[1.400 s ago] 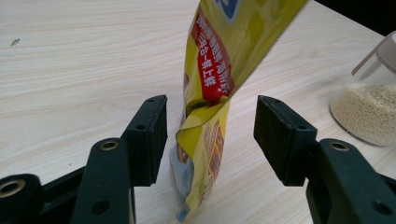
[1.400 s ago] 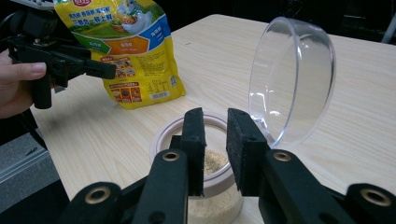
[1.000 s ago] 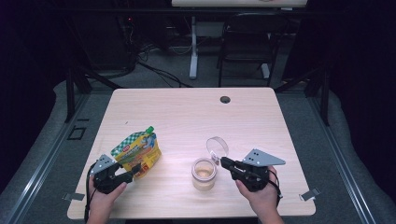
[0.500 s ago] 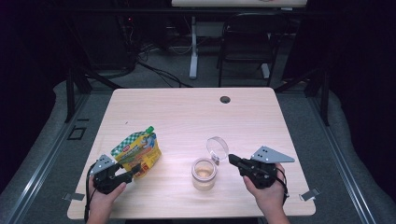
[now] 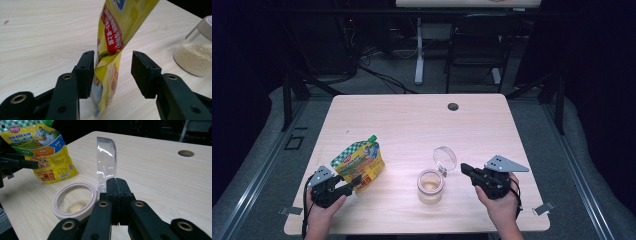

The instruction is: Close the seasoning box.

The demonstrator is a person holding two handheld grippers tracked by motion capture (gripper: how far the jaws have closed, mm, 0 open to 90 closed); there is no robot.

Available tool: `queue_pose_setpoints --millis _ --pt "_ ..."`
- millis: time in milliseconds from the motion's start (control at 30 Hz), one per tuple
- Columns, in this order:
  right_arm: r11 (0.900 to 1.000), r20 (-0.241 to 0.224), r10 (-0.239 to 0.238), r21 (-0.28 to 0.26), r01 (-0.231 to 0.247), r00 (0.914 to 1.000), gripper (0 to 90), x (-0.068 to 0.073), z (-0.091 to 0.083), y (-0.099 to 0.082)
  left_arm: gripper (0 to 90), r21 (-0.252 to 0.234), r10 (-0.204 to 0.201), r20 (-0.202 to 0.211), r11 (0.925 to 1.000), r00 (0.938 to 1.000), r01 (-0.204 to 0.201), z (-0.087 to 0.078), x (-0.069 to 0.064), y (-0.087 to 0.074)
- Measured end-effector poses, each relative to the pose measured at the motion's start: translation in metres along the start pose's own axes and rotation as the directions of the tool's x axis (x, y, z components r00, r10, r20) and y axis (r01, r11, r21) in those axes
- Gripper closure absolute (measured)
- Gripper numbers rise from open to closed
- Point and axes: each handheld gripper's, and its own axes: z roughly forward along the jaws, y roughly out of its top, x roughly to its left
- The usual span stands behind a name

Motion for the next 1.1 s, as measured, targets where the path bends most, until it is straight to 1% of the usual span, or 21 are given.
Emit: queue_pose_setpoints --millis 133,267,367,400,467,500,600,633,700,833,967,1100 --pt "0.9999 0.006 0.014 0.003 -0.014 0.9999 90.0 -0.003 0.001 -0.001 56.0 0.006 -0.006 -0.002 1.0000 1.0000 0.006 0.000 0.000 0.000" --pt "0.9998 0.016 0.010 0.017 -0.010 0.9998 90.0 -0.005 0.005 -0.003 56.2 0.014 0.002 -0.002 0.9999 1.0000 -0.002 0.000 0.000 0.000" --pt "0.9997 0.017 0.016 0.018 -0.016 0.9997 90.0 -0.006 0.006 -0.004 55.8 0.013 0.005 0.000 0.9999 1.0000 -0.005 0.000 -0.001 0.000" --pt "0.9997 0.020 0.016 0.021 -0.016 0.9997 90.0 -0.007 0.007 -0.004 55.5 0.003 0.004 -0.002 1.0000 1.0000 -0.004 0.000 -0.001 0.000" --pt "0.9996 0.025 0.020 0.018 -0.020 0.9995 89.9 -0.008 0.008 -0.005 54.7 0.000 0.004 -0.002 1.0000 1.0000 -0.004 0.001 -0.001 -0.001" --pt "0.9996 0.028 0.021 0.020 -0.022 0.9994 89.8 -0.008 0.008 -0.005 54.6 0.002 0.009 -0.007 1.0000 0.9999 -0.009 0.001 -0.001 -0.001" --pt "0.9993 0.028 0.028 0.023 -0.029 0.9992 89.7 -0.010 0.010 -0.006 54.7 0.014 0.020 -0.043 0.9997 0.9989 -0.019 0.002 -0.002 -0.001" --pt "0.9991 0.034 0.033 0.025 -0.033 0.9989 89.8 -0.011 0.010 -0.006 54.7 0.014 0.020 -0.043 0.9997 0.9989 -0.019 0.002 -0.002 -0.001" --pt "0.9990 0.032 0.038 0.022 -0.038 0.9988 90.0 -0.012 0.012 -0.007 54.6 0.011 0.018 -0.053 0.9998 0.9984 -0.018 0.002 -0.001 -0.001" --pt "0.9986 0.031 0.047 0.024 -0.048 0.9984 90.0 -0.014 0.014 -0.007 54.3 0.005 0.015 -0.044 0.9999 0.9989 -0.015 0.002 -0.001 -0.001" --pt "0.9985 0.033 0.043 0.034 -0.044 0.9985 90.0 -0.014 0.016 -0.008 54.1 0.005 0.012 -0.040 0.9999 0.9991 -0.012 0.002 -0.001 -0.001" --pt "0.9982 0.032 0.050 0.032 -0.051 0.9983 90.0 -0.015 0.019 -0.008 54.1 -0.003 0.007 -0.033 1.0000 0.9994 -0.007 0.001 -0.001 -0.001"
